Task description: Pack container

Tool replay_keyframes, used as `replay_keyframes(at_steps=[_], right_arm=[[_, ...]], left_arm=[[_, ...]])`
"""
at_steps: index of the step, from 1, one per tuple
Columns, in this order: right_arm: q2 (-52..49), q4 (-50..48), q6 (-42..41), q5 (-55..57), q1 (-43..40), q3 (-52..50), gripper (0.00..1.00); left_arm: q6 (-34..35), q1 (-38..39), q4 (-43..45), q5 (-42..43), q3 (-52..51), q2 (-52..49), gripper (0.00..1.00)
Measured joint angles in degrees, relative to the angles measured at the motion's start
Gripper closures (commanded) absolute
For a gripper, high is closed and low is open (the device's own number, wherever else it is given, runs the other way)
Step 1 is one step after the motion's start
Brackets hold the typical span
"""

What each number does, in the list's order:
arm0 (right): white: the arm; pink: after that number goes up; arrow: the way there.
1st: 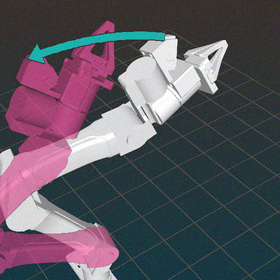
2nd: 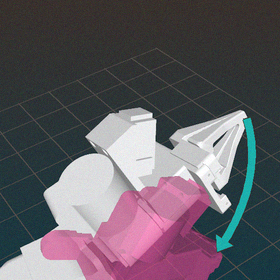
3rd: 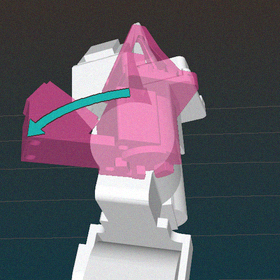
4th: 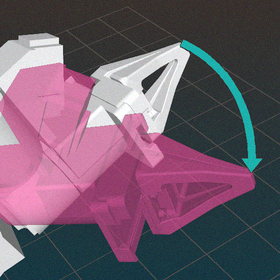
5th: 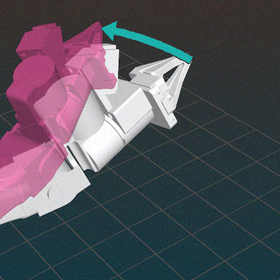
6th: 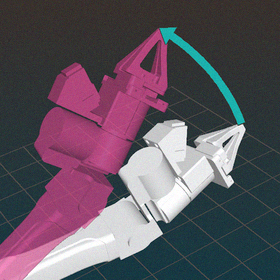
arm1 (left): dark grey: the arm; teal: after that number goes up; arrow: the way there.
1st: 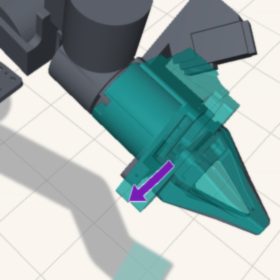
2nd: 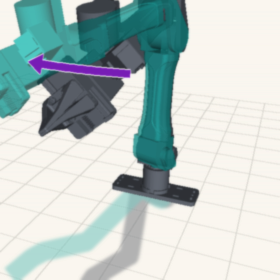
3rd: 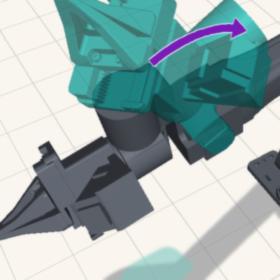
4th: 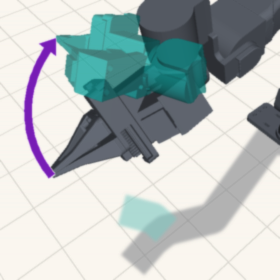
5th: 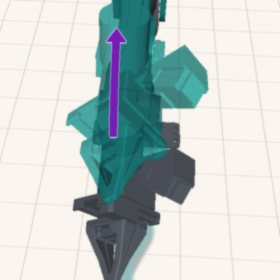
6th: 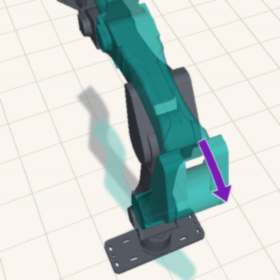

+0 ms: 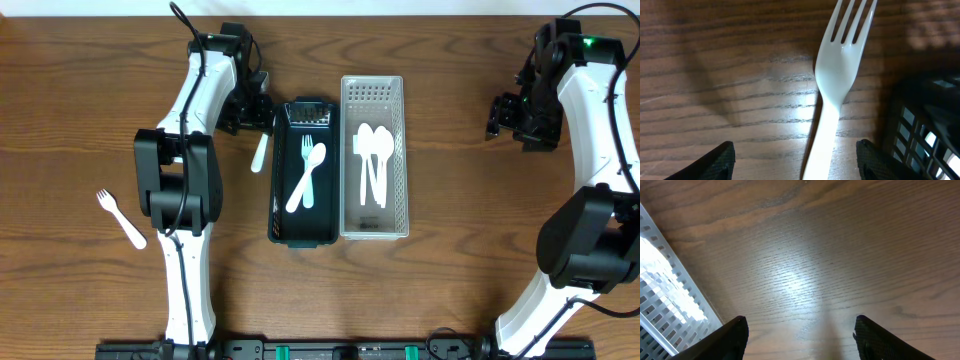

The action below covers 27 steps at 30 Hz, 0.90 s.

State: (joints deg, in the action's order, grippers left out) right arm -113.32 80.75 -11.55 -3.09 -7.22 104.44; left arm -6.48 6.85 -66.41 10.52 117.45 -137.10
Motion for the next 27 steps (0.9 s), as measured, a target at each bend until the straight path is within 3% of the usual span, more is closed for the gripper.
replay_keyframes(at_steps=[27], right_arm=[[0.0,0.3,-0.2,-1.4,0.0,0.0,0.30]], left_arm=[[-1.0,0.0,0.3,-4.6,0.0,-2.4,0.29]])
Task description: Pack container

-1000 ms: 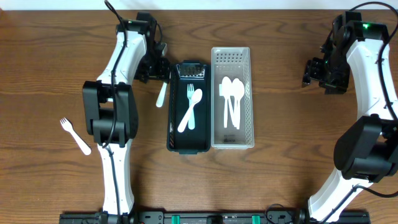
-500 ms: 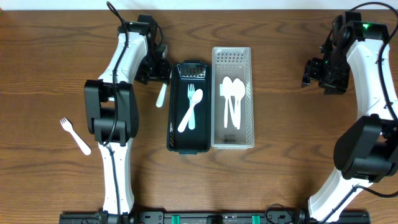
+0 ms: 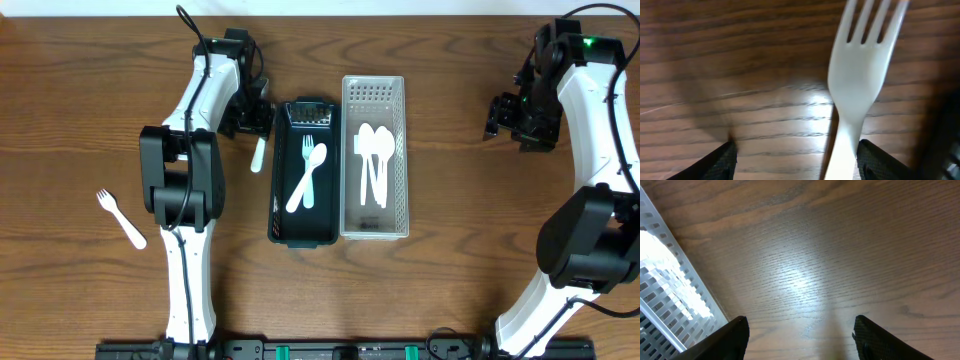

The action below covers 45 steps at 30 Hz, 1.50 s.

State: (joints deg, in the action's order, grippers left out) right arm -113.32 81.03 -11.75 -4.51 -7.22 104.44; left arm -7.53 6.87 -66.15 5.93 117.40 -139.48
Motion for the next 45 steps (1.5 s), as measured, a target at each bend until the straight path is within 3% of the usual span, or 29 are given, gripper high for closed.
replay_keyframes(at_steps=[11,14,20,28,34,41,45], right_arm=[[0.0,0.0,0.0,0.0,0.0,0.0,0.30],[0.0,0.0,0.0,0.0,0.0,0.0,0.30],[0.0,0.0,0.0,0.0,0.0,0.0,0.30],[0.0,0.0,0.0,0.0,0.0,0.0,0.29],[0.0,0.0,0.0,0.0,0.0,0.0,0.30],[0.0,0.0,0.0,0.0,0.0,0.0,0.29],[0.0,0.0,0.0,0.0,0.0,0.0,0.29]], left_arm=[[0.0,0.0,-0.1,-4.0,-0.5,-0.1,0.31],[0.3,0.0,-0.1,-4.1,-0.5,-0.1,0.44],[0.1,0.0,-0.2,-4.5,-0.5,-0.1,0.52],[0.3,0.0,-0.2,-4.9,-0.5,-0.2,0.76],[0.5,0.0,-0.2,-4.9,-0.5,-0.2,0.81],[1.5,0.0,-0.3,-5.0,-0.5,-0.2,0.94],[1.5,0.0,-0.3,-5.1,-0.5,-0.2,0.94]])
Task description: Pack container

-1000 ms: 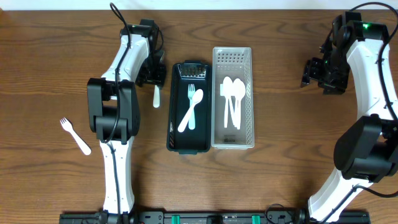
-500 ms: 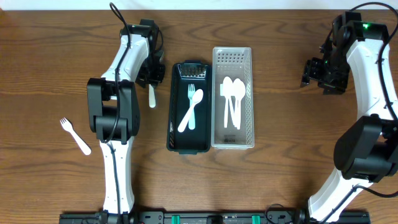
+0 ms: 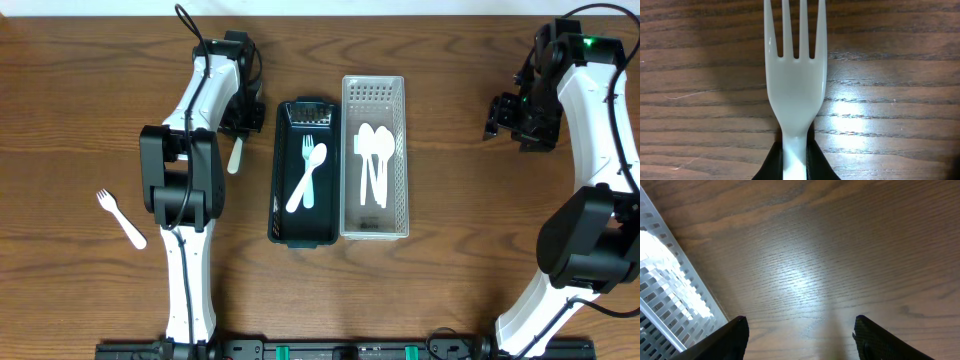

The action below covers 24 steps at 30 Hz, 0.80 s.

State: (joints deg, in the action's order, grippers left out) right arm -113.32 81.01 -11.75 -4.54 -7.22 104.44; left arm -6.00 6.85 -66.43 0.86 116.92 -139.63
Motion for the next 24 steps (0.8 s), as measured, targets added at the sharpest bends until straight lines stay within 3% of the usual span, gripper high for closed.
replay_keyframes(at_steps=[24], right_arm=[[0.0,0.0,0.0,0.0,0.0,0.0,0.29]], left_arm=[[0.0,0.0,-3.3,0.2,0.0,1.4,0.94]])
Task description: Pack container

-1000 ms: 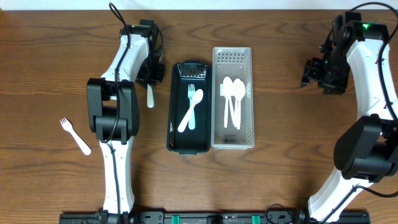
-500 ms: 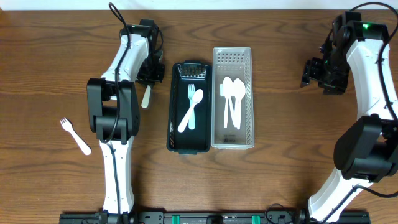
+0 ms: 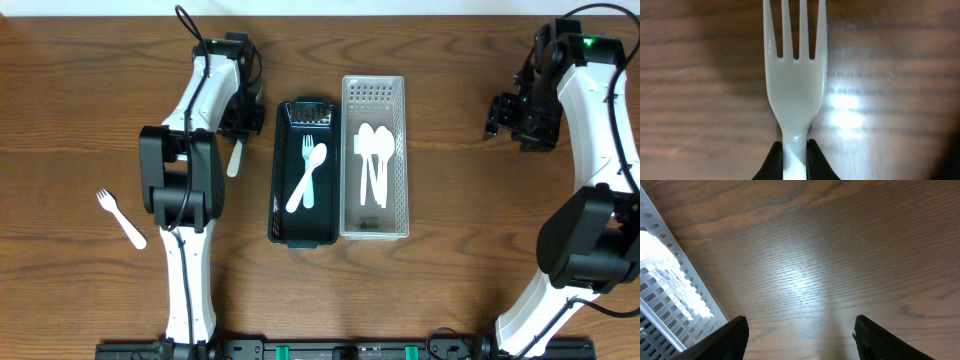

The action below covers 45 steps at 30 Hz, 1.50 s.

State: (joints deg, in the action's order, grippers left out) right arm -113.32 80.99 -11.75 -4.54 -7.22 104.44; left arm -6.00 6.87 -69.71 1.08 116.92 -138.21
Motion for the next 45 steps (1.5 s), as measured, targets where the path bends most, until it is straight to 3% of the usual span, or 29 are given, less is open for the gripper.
replay_keyframes(at_steps=[9,20,28,45], right_arm=[[0.0,-0.6,0.0,0.0,0.0,0.0,0.29],[0.0,-0.7,0.0,0.0,0.0,0.0,0.29],[0.0,-0.7,0.1,0.0,0.0,0.0,0.29],[0.0,-0.6,0.5,0.0,0.0,0.0,0.29]], left_arm=[[0.2,1.2,-5.4,0.0,0.0,15.2,0.94],[3.2,16.1,-4.4,1.3,0.1,29.9,0.94],[5.2,20.4,-1.3,4.0,-0.6,28.3,0.94],[9.7,16.0,5.4,4.5,-12.2,17.7,0.94]])
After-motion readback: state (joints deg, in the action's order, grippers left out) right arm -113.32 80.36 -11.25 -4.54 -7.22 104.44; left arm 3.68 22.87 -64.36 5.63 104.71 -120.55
